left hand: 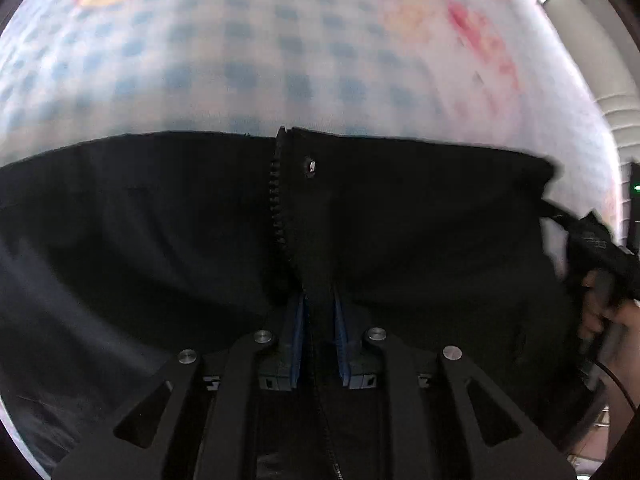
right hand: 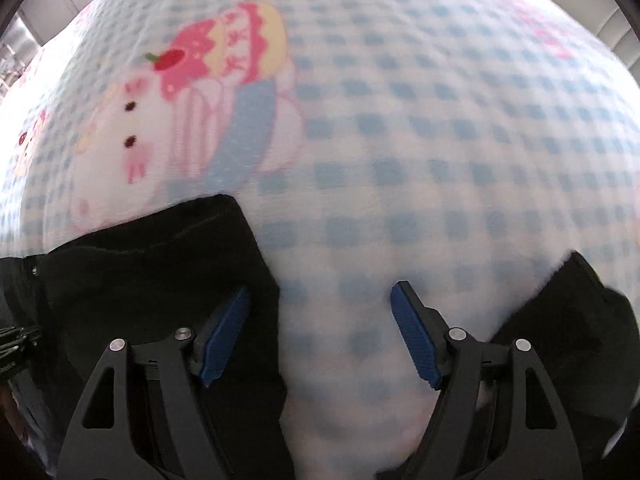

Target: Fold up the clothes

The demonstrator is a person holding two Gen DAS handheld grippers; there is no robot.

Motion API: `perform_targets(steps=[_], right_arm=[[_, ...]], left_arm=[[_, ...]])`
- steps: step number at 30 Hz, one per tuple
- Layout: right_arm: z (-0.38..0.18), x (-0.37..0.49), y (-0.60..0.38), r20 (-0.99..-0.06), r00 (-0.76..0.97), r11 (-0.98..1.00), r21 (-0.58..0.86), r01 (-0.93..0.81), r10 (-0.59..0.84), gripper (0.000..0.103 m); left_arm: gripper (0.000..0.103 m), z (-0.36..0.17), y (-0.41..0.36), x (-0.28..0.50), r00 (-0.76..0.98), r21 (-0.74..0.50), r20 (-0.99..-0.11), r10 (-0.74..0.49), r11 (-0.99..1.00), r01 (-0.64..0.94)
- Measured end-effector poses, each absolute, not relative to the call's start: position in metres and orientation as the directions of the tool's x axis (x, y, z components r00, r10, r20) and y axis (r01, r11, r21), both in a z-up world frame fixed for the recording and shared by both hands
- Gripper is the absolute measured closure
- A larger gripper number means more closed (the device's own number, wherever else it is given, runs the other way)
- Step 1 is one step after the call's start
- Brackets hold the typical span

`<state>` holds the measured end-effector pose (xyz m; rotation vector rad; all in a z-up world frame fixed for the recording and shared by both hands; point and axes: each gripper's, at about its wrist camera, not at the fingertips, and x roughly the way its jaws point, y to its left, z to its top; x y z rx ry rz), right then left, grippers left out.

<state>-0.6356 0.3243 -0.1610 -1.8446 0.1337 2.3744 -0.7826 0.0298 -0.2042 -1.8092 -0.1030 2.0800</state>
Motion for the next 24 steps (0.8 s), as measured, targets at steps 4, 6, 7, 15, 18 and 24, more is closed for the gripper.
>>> perform_targets(steps=[4,6,7,15,18,24], right_arm=[[-0.139,-0.628,0.320,-0.944,-0.328,-0.994,0.057,-0.091,-0.025,0.030],[-0.148,-0.630,0.310,-0.958,-0.284,-0.997,0.055,-0.046,-0.039,0.030],[-0.153,-0.631,0.304,-0.964,-0.262,-0.998,0.054,-0.024,-0.046,0.032],[-0.112,-0.620,0.318,-0.945,-0.323,-0.990,0.089,-0.111,-0.049,0.038],[-0.088,-0.586,0.309,-0.935,-0.297,-0.976,0.215,-0.042,-0.193,0.036],[-0.087,-0.493,0.279,-0.931,-0.136,-0.940,0.339,0.032,-0.340,0.034]], left_arm=[[0.080,-0.161,0.028,-0.776,-0.295,-0.319,-0.861,0.413,-0.892,-0.320],[0.080,-0.172,0.029,-0.781,-0.197,-0.326,-0.887,0.417,-0.870,-0.370],[0.079,-0.186,0.036,-0.786,-0.149,-0.287,-0.919,0.366,-0.878,-0.384],[0.075,-0.157,0.006,-0.804,-0.249,-0.308,-0.898,0.363,-0.922,-0.234],[0.072,-0.152,0.014,-0.757,-0.152,-0.397,-0.879,0.451,-0.871,-0.289],[0.072,-0.179,0.016,-0.649,0.029,-0.477,-0.874,0.484,-0.846,-0.240]])
